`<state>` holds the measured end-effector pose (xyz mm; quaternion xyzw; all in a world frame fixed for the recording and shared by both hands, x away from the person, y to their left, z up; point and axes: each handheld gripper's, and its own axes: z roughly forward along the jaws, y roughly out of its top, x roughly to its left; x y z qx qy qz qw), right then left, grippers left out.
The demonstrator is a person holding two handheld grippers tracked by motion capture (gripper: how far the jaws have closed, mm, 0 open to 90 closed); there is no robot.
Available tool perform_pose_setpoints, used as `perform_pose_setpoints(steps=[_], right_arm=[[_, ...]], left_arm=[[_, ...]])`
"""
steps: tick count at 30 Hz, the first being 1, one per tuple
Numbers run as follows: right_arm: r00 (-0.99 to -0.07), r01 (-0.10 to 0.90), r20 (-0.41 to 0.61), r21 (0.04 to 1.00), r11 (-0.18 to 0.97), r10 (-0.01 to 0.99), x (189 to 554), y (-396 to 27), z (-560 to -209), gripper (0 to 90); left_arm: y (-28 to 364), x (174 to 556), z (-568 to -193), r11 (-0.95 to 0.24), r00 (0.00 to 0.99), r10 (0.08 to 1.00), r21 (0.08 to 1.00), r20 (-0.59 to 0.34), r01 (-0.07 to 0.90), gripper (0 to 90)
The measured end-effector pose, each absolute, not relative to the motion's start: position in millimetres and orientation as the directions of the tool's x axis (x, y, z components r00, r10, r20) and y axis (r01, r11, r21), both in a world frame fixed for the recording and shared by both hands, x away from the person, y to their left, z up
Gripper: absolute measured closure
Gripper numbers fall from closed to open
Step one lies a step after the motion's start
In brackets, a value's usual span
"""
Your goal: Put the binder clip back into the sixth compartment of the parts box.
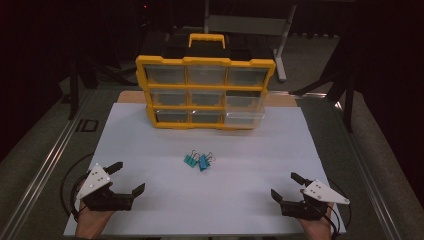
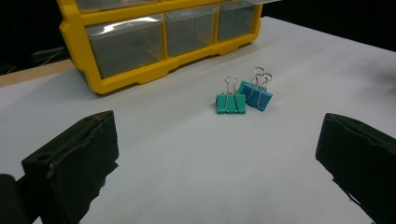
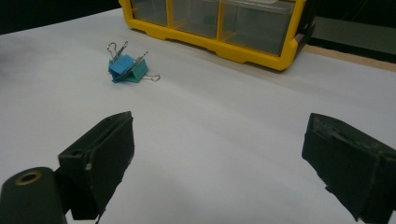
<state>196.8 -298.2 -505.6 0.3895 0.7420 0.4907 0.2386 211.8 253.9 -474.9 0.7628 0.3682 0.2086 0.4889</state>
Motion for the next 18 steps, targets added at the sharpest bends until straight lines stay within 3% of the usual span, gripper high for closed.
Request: perform_pose_setpoints(steps=[18], right_arm=[[-0.572,0.349,0.045,0.917,0.193,0.819,199,-301,-508,9.1]], left_arm=[[241,233,-464,-0.305,0.659,0.749,0.848,-0.068,0.434,0.0]])
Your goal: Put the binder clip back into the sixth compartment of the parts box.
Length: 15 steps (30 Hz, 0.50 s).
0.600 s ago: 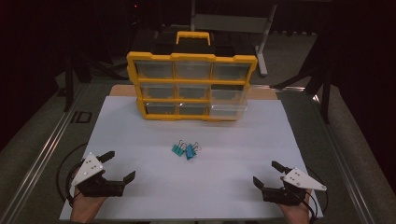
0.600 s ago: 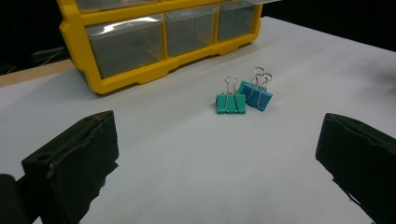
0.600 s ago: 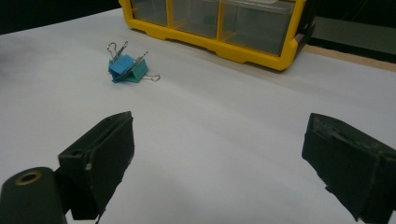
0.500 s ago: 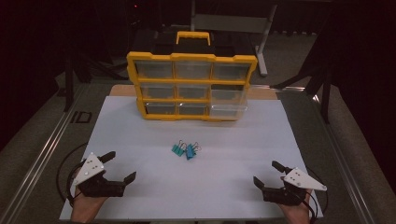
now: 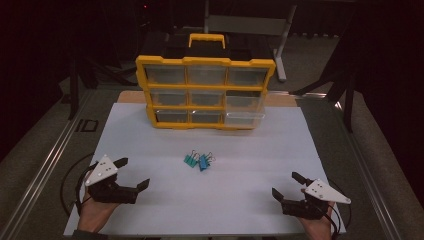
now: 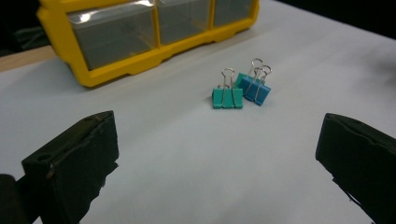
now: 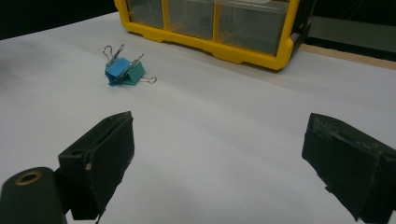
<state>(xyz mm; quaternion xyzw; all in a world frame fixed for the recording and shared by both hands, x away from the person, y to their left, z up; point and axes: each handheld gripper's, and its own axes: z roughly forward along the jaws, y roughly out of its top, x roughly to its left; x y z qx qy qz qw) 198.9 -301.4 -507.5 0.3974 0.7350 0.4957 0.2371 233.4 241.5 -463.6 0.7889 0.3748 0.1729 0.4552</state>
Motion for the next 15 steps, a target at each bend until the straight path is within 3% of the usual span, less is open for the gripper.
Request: perform_pose_setpoints(steps=[15], right_arm=[[-0.573,0.347,0.046,0.918,0.191,0.818,201,-299,-511,9.2]], left_arm=[[206,284,-467,-0.401,0.659,0.749,0.744,-0.071,0.535,0.2]])
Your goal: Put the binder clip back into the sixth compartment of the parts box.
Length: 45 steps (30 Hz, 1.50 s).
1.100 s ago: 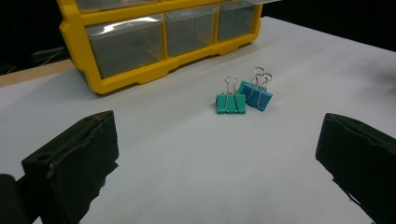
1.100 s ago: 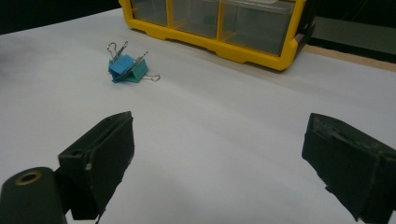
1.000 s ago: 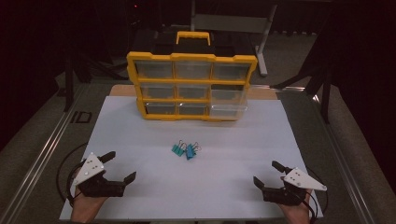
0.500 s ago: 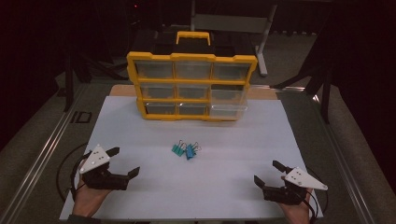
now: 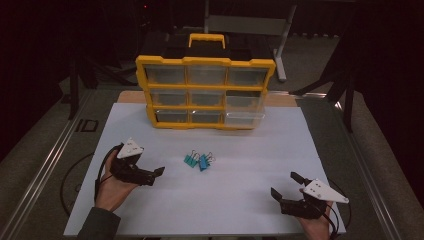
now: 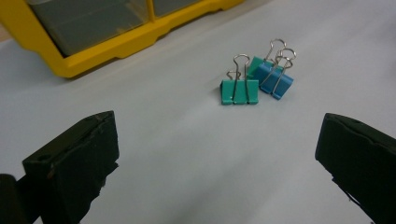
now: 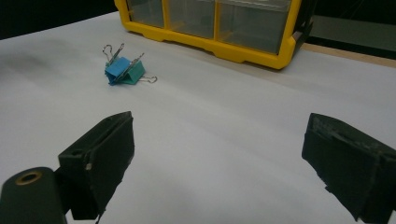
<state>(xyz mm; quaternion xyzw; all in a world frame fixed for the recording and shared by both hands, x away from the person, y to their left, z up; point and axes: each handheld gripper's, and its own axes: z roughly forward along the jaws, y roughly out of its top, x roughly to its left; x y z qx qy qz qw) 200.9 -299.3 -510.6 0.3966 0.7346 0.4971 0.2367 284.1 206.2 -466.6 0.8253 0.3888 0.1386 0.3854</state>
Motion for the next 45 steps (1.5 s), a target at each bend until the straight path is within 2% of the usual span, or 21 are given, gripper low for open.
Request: perform_pose_setpoints(steps=[13,45], right_arm=[[-0.573,0.347,0.048,0.919,0.189,0.818,201,-299,-511,9.3],[-0.574,0.346,0.048,0.919,0.188,0.818,202,-299,-510,9.3]], left_arm=[[179,312,-475,-0.486,0.678,0.733,0.66,-0.049,0.573,1.8],[121,357,-505,-0.591,0.692,0.719,0.465,-0.065,0.659,2.3]])
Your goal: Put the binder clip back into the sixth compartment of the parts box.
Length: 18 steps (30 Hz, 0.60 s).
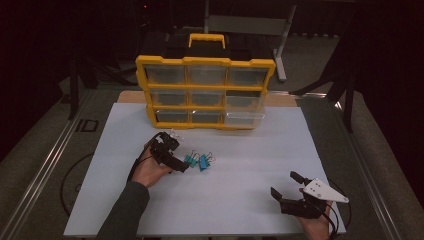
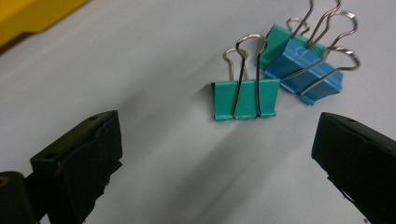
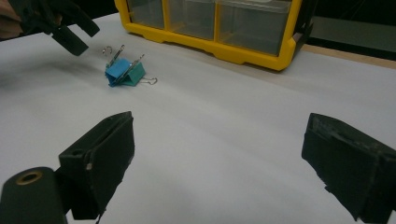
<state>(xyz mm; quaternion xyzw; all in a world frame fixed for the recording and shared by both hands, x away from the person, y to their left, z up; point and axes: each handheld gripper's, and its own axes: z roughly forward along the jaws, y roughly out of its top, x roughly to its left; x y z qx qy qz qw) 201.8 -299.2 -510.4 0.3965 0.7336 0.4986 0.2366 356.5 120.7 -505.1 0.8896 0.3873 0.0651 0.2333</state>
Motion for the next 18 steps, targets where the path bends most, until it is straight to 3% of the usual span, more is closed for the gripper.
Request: perform_pose_setpoints(steps=[11,18], right_arm=[[-0.572,0.348,0.046,0.918,0.191,0.819,202,-299,-511,9.3],[-0.567,0.351,0.048,0.917,0.188,0.822,202,-300,-510,9.3]], left_arm=[[109,360,-516,-0.6,0.686,0.725,0.43,-0.062,0.674,4.4],[98,361,-516,-0.595,0.684,0.728,0.445,-0.054,0.669,15.9]])
